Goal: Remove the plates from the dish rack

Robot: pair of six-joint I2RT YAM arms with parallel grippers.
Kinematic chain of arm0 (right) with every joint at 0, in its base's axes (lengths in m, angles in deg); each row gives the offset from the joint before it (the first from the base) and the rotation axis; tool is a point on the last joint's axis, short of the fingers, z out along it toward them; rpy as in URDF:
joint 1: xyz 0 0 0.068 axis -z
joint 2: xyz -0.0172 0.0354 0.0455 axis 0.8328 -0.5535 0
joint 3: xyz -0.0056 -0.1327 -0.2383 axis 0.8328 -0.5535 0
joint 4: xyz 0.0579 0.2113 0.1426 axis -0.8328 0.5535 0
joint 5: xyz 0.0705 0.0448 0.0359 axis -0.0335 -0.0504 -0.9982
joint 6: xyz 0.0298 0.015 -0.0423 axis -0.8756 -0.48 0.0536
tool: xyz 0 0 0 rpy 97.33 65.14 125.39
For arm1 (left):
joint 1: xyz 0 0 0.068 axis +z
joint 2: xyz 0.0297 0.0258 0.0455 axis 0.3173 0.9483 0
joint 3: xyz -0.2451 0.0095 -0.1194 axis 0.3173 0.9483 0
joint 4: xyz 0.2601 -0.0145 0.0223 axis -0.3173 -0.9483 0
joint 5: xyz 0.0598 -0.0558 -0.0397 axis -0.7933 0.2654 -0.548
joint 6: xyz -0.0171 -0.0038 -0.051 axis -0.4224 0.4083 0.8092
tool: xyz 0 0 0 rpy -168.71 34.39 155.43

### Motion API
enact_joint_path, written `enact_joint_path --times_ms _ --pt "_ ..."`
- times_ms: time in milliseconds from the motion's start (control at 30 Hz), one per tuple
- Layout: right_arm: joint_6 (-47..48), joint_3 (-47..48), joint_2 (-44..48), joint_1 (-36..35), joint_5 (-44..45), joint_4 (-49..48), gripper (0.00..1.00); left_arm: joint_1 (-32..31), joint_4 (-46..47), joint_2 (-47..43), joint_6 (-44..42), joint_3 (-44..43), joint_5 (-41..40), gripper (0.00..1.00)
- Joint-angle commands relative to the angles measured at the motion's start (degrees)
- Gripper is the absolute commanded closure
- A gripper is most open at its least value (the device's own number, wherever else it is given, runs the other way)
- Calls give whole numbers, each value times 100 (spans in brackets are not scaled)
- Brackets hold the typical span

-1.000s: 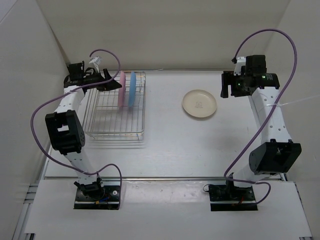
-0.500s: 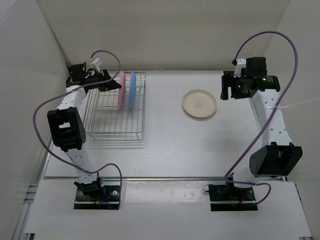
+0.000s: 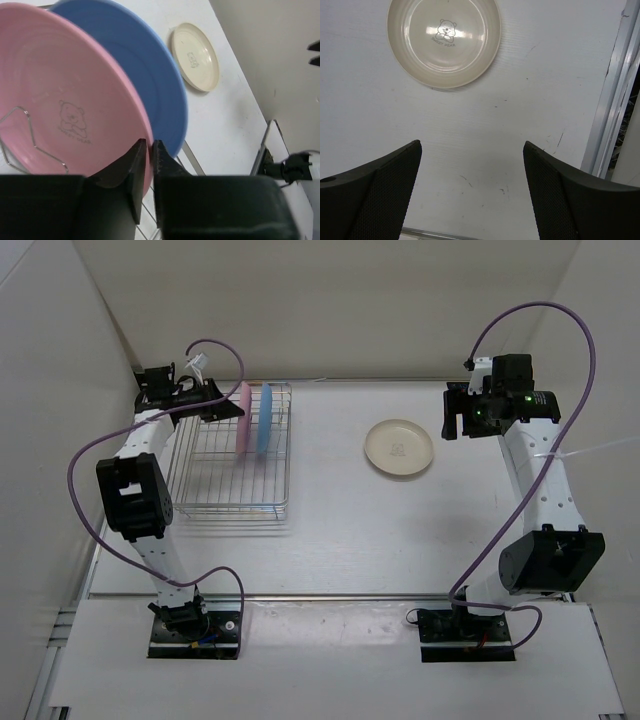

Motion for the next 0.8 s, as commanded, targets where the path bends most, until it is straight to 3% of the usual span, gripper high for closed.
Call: enact_joint_path --times_ms 0,100,767 --pt "-19 11 105 -19 27 -142 15 -17 -15 19 -104 -128 -121 80" --pt "-19 11 105 -19 27 -142 15 -17 -76 19 -104 -181 -121 89" --pt "-72 -147 53 -19 -43 -142 15 89 -463 -789 -104 -471 46 89"
